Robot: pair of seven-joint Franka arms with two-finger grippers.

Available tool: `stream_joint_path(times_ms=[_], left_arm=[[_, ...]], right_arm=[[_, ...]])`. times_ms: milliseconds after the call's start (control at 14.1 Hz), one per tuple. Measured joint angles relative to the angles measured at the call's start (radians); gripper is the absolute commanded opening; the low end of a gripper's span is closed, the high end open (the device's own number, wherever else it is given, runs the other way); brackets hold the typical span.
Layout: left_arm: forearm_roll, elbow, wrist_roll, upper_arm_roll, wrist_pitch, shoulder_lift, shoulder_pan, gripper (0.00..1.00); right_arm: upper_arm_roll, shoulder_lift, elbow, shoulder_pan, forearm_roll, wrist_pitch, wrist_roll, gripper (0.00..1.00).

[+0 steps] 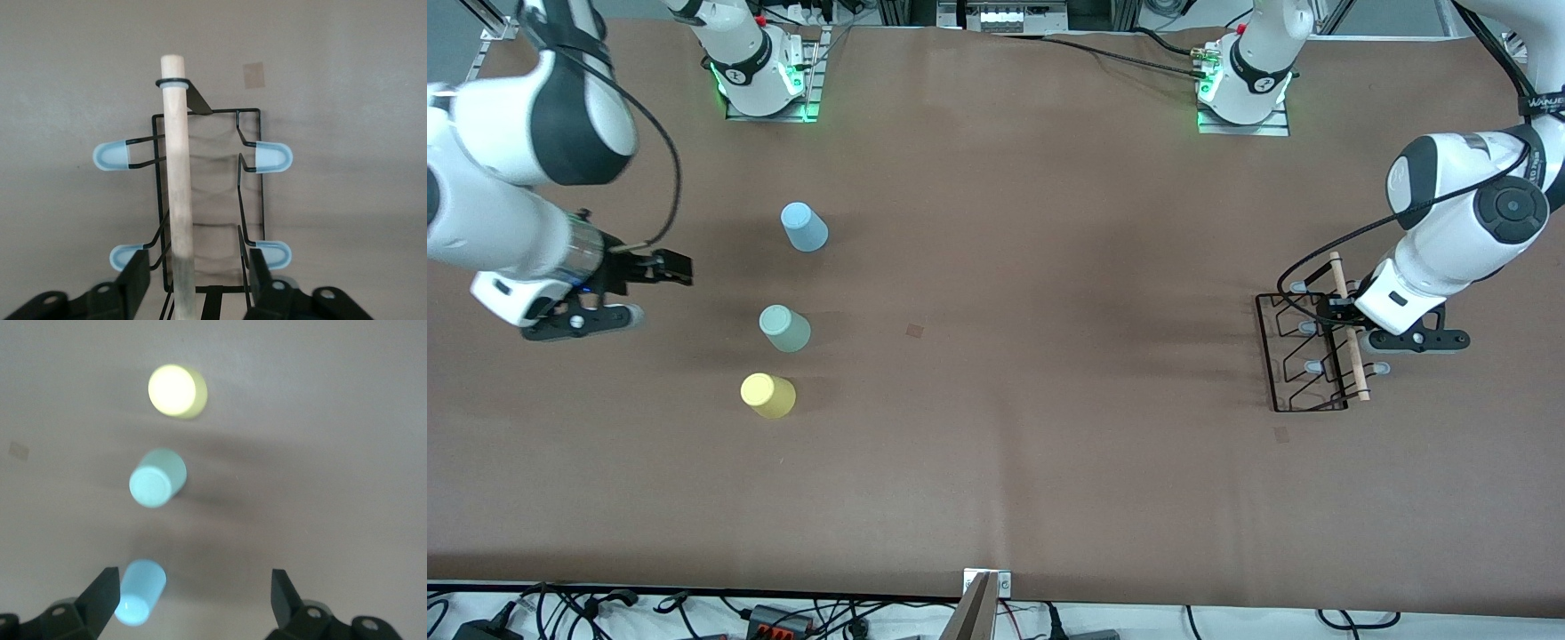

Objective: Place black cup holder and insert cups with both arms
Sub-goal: 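Lower the left gripper onto the rack rod while the right gripper reaches the teal cup, then grasp the rack rod with the left gripper while the right gripper grasps the teal cup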

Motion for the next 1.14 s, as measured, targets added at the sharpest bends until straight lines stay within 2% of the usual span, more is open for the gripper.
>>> stream_joint_path(times_ms=[142,497,851,1135], left_arm=[[0.000,0.000,0.000,0.000,0.023,0.017,0.006,0.58],[0.000,0.000,0.001,0.000,0.037,0.030,0.015,0.25],[0.000,0.003,0.001,0.000,0.037,0.029,0.015,0.14],[0.001,0.003,0.002,0.000,0.037,0.029,0.017,0.05]], right_arm=[[0.003,0.003,-0.080,0.028,0.000,0.124,0.024,1.00],[0.004,0.017,-0.239,0.065,0.000,0.400,0.106,1.00],[0.004,0.084,-0.325,0.074,0.000,0.588,0.184,1.00],[0.005,0.120,-0.343,0.100,0.000,0.631,0.270,1.00]])
